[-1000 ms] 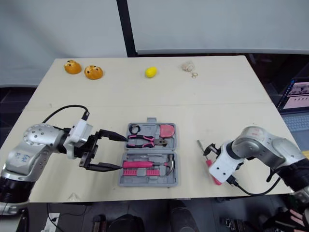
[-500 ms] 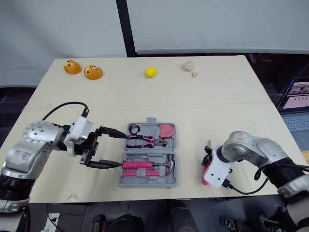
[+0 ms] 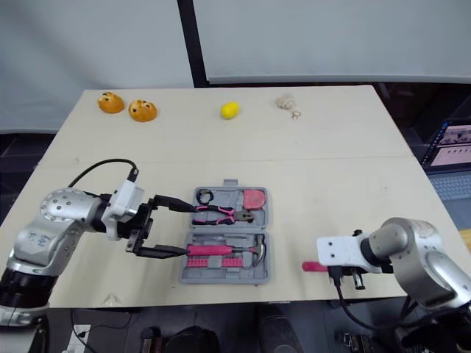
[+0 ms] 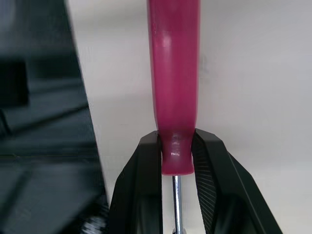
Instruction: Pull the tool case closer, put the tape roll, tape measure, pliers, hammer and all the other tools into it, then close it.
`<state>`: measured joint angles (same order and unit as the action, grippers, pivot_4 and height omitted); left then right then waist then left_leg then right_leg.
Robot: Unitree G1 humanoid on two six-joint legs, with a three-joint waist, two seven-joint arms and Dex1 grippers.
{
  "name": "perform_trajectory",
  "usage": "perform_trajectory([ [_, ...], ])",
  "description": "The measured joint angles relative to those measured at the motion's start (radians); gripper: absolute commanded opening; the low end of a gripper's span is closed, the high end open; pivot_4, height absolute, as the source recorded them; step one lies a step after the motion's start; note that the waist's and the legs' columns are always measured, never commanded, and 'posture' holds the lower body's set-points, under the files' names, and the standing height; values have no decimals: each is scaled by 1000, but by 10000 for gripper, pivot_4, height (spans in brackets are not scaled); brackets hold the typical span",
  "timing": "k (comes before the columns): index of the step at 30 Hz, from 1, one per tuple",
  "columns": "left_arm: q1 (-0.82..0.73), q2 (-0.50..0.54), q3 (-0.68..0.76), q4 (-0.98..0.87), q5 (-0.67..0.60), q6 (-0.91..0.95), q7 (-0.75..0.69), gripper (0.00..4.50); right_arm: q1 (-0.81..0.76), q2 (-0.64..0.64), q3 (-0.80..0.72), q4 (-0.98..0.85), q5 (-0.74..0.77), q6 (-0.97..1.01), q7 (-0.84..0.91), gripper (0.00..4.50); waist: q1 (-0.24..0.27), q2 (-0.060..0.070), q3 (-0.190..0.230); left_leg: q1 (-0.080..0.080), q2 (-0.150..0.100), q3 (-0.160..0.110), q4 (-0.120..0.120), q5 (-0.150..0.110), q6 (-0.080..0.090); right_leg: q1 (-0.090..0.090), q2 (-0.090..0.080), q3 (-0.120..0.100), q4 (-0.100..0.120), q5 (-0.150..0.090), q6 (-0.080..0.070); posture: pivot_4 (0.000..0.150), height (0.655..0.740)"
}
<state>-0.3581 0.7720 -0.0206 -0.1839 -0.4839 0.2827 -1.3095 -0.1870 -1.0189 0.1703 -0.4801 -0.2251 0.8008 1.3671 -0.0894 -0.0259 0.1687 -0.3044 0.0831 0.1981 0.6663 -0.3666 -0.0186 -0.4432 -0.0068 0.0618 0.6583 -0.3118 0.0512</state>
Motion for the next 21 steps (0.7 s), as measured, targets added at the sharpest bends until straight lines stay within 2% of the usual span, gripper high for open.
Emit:
perform_trajectory([
  [5, 10, -22, -9, 1, 8, -9, 9, 45000, -117, 156, -16, -2, 75, 559, -147, 4063, 3, 0, 0, -3, -1, -1, -1, 0, 0, -1, -1, -1, -1, 0, 0, 1500, 7400],
  [8, 10, -27, -14, 1, 15, -13, 9, 45000, -204, 250, -25, 77, 115, 750, -251, 4063, 3, -1, 0, -3, -1, -1, 0, -1, 0, -1, -1, -1, -2, 0, 0, 1500, 7400],
  [14, 9, -27, -19, 4, 17, -15, 7, 45000, -287, 378, -106, 294, 170, 810, -451, 4063, 2, -1, 0, -4, -2, 0, -1, -1, 0, -1, 0, -2, -2, 0, 1, 1500, 7400],
  [20, -5, -27, -19, 9, 17, -19, 4, 45000, -305, 432, -165, 338, 233, 810, -581, 4063, 1, -1, 0, -4, -2, 0, -2, 0, 0, -1, 0, -2, -2, 1, 1, 1500, 7400],
  [21, -11, -27, -19, 11, 17, -20, 3, 45000, -304, 440, -180, 337, 246, 810, -597, 8968, 0, -1, 0, -4, -2, 0, -1, -1, 0, -1, 0, -1, -2, 1, 1, 1500, 7400],
])
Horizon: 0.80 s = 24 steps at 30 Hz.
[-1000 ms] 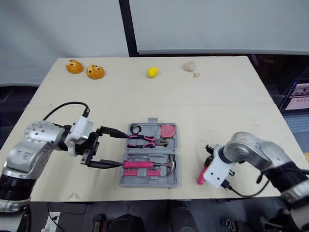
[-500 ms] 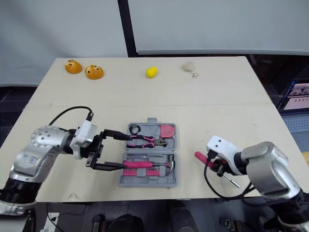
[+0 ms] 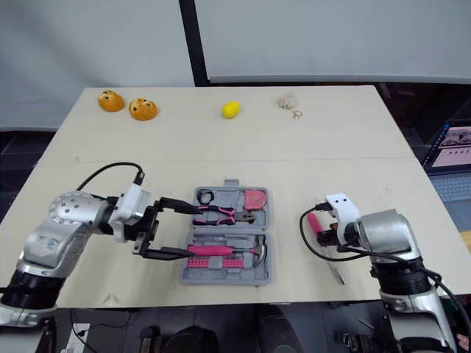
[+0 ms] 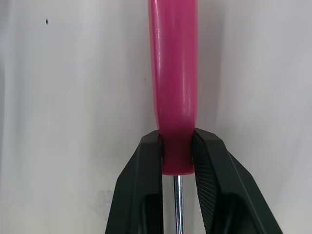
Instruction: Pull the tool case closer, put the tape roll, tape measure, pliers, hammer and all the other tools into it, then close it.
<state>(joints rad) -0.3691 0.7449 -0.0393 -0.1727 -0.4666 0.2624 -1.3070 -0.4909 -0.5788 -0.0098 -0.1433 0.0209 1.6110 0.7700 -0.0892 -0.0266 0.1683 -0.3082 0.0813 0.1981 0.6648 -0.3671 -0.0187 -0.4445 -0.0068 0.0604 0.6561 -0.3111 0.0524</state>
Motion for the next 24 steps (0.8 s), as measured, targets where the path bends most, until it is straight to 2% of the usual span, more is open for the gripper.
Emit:
perform_trajectory([
  [4, -16, -1, -4, 28, 2, -10, -7, 45000, 39, -3, -59, -72, 70, 0, -44, 27787, 1, 0, 0, 0, 0, 0, -1, 0, 0, 0, 0, 0, 0, 0, 0, 1500, 7400],
  [7, -30, -3, -11, 36, 2, -15, -19, 45000, 142, -41, -138, -272, 140, 0, -49, 43192, 5, 0, 0, -3, 0, -1, -1, 0, -1, -1, 0, -2, -2, 0, 1, 1500, 7400],
  [10, -49, -5, -18, 52, 3, -22, -29, 45000, 276, -44, -230, -509, 180, -26, -50, 44161, 7, 0, 0, -6, 0, -4, -1, 0, -1, -1, 0, -3, -4, 1, 2, 1500, 7400],
  [13, -60, -9, -21, 73, 4, -25, -40, 45000, 424, 100, -356, -662, 186, -70, -84, 44161, 6, -1, -1, -7, 0, -7, 0, 0, -2, 0, 1, -4, -4, 1, 2, 1500, 7400],
  [18, -84, -20, -28, 90, 4, -32, -52, 45000, 678, 250, -462, -780, 186, -254, -143, 44161, 4, -1, -1, -9, -4, -5, 0, 0, -1, 1, 1, -3, -3, 2, 3, 1500, 7400],
  [21, -90, -21, -30, 108, 4, -33, -63, 45000, 812, 317, -452, -798, 192, -388, -163, 44161, 2, -1, -1, -8, -5, -5, -1, 0, -2, 1, 2, -3, -3, 1, 2, 1500, 7400],
  [24, -97, -22, -33, 108, 4, -33, -66, 45000, 851, 347, -388, -789, 191, -505, -195, 44161, -2, -2, -1, -7, -5, -4, -1, 1, -2, 1, 2, -2, -3, 1, 1, 1500, 7400],
])
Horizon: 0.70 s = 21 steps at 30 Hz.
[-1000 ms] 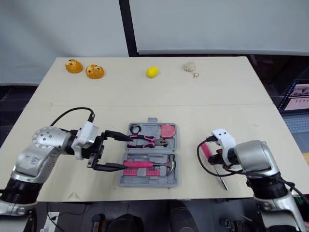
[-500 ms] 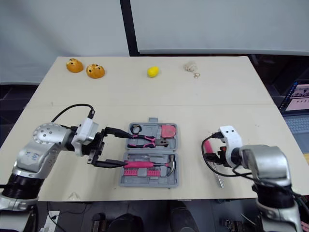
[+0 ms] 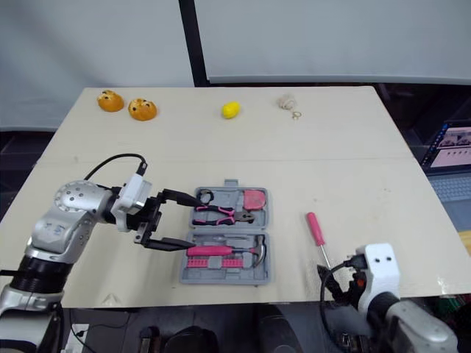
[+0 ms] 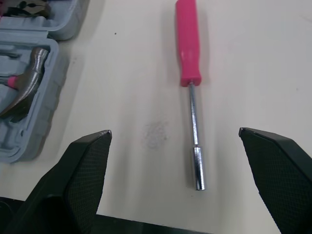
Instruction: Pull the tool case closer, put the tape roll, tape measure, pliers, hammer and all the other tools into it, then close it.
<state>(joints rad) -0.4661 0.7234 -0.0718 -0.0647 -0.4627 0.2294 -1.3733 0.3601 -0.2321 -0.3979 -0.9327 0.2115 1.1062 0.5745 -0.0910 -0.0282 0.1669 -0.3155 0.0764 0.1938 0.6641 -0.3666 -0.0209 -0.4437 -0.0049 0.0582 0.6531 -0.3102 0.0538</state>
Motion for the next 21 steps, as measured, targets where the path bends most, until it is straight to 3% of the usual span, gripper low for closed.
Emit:
perform_trajectory([
  [10, 0, 4, 1, -2, 0, 5, -5, 45000, -115, 14, 165, 345, -71, -278, -155, 44161, 4, -1, -1, 3, -1, -2, 0, 0, 1, 0, -2, 0, 0, 0, 0, 1500, 7400],
  [21, 1, 16, 2, -3, 0, 11, -4, 45000, -197, 3, 209, 486, -78, -367, -219, 44161, 5, -1, -1, 2, 3, -3, 0, 0, 1, -1, -1, 0, 0, 0, 0, 1500, 7400],
])
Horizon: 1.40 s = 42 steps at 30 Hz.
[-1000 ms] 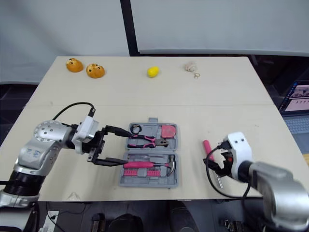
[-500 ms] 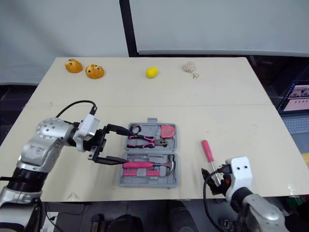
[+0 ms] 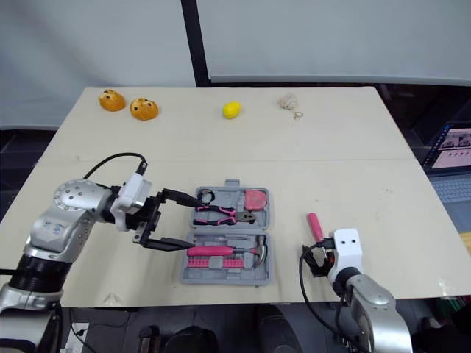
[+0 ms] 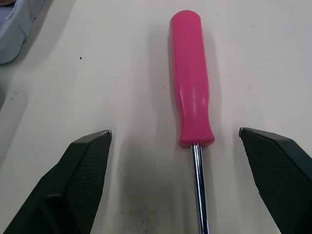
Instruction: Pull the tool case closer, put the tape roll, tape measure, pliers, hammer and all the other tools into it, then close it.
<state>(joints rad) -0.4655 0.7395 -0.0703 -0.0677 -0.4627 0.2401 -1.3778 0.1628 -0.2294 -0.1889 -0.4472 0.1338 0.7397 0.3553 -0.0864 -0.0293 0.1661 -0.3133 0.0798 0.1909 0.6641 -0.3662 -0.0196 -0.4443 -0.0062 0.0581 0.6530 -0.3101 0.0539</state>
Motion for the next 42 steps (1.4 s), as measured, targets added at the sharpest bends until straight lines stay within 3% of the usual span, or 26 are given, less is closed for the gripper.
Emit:
perform_trajectory([
  [6, 0, 3, 0, 0, 0, -1, -1, 45000, -31, -2, 25, 57, -16, -25, -43, 44161, 0, 0, 0, 0, 0, 0, 0, 0, 0, 0, 0, 0, 0, 0, 0, 1500, 7400],
  [9, -1, 3, 0, 2, 1, -2, -5, 45000, -34, -5, 24, 63, -18, -31, -56, 31809, 0, 0, 0, 0, 0, 0, 0, 0, 0, 0, 0, 0, 0, 0, 0, 1500, 7400],
  [14, -5, 3, 0, 4, 3, -8, -11, 45000, -70, -4, 25, 99, -14, -42, -68, 6750, -2, 0, 0, 0, 0, 1, 0, 0, 0, 0, 0, 0, 0, 0, 0, 1500, 7400],
  [15, -8, 3, 0, 4, 4, -11, -12, 45000, -77, -4, 25, 104, -14, -43, -74, 4008, -1, 0, 0, 0, 0, 0, 0, 0, 0, 0, 0, 0, 0, 0, 0, 1500, 7400],
  [22, -13, 3, 1, 22, 4, -19, -19, 45000, -85, -24, 15, -19, 20, 71, -93, 4296, -1, 0, 0, -1, 0, 0, 0, 0, 0, 0, -1, 0, 0, 0, 0, 1500, 7400],
  [27, -6, 18, 4, 32, 4, -24, -26, 45000, -161, -136, 27, -182, 103, 220, -34, 4296, -3, 1, 0, 0, 1, 0, 0, 0, 0, 0, 0, 0, 0, 0, 0, 1500, 7400],
  [31, 41, 88, 15, 27, 5, -26, -61, 45000, -268, -292, 58, -294, 245, 410, 79, 4296, -4, 0, 0, -1, 1, -1, 0, 0, 0, -1, 0, 0, 0, 0, 0, 1500, 7400],
  [37, 145, 238, 22, 56, 57, -153, -123, 45000, -457, -451, 248, -370, 462, 603, 261, 4296, -4, 0, 0, -3, 2, -3, -1, -1, 1, -2, -1, -2, -3, -1, -1, 1500, 7400],
  [42, 205, 327, -8, 156, 111, -329, -123, 45000, -632, -406, 491, -308, 500, 658, 287, 4296, -12, 0, 0, -6, 2, -2, -1, -1, 4, -4, -3, -4, -8, -1, -5, 1500, 7400],
])
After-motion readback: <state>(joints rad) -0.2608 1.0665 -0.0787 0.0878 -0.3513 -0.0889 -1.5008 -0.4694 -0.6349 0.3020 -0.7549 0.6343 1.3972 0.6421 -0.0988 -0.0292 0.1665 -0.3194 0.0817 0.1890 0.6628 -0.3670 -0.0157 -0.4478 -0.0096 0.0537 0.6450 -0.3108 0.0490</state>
